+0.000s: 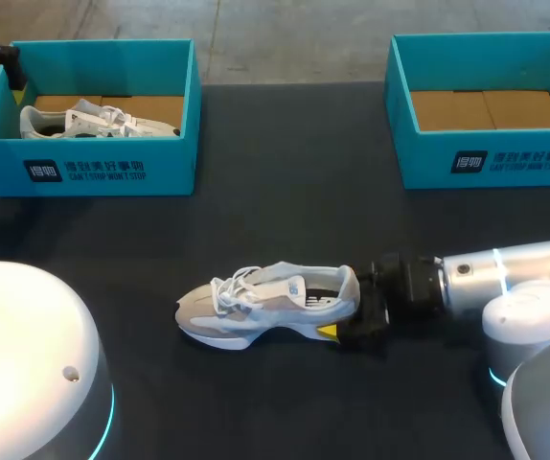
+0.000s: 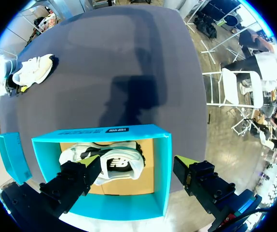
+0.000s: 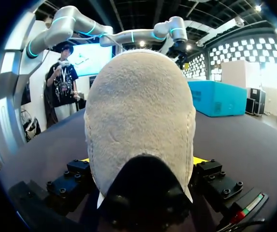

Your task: Take the shoe out of the shoebox, open the shoe tongue, remove and reinsert the insole, then place the shoe into the shoebox

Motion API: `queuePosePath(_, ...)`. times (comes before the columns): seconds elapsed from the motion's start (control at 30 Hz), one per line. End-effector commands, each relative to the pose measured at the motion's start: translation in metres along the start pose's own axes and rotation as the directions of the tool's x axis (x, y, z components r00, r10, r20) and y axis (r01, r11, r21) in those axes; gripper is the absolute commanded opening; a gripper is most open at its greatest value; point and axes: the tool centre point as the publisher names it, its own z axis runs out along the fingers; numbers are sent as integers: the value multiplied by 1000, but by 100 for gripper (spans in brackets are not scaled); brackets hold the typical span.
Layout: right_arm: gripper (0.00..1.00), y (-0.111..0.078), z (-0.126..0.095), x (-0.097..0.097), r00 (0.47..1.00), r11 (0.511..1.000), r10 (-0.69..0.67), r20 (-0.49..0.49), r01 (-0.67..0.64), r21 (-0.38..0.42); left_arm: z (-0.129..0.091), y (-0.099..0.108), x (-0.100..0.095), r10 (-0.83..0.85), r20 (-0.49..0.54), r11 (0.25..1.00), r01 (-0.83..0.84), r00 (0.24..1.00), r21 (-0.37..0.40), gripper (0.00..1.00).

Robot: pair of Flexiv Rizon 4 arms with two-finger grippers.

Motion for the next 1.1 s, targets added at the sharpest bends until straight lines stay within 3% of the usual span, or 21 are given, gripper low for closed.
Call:
queuePosePath(0.03,100,0,3,-2,1000,1000,1,-3,-1,-1,-1,-1,0,0,-2,1000,0,1000,-3,100)
queuePosePath(0.67,100,9,0,-2,1000,1000,-17,-4,17,-7,-1,-1,0,0,-2,1000,0,1000,-3,100)
queuePosePath(0.7,49,9,0,-2,1000,1000,-18,-4,18,-8,-1,-1,0,0,-2,1000,0,1000,-3,100)
queuePosePath(0.73,31,9,0,-2,1000,1000,-19,-4,19,-9,-1,-1,0,0,-2,1000,0,1000,-3,100)
queuePosePath(0.77,0,9,0,-2,1000,1000,-20,-4,20,-10,-1,-1,0,0,-2,1000,0,1000,-3,100)
queuePosePath(1.1,0,10,2,3,999,999,-34,-2,34,-17,-1,-1,0,0,-2,1000,0,1000,-3,100)
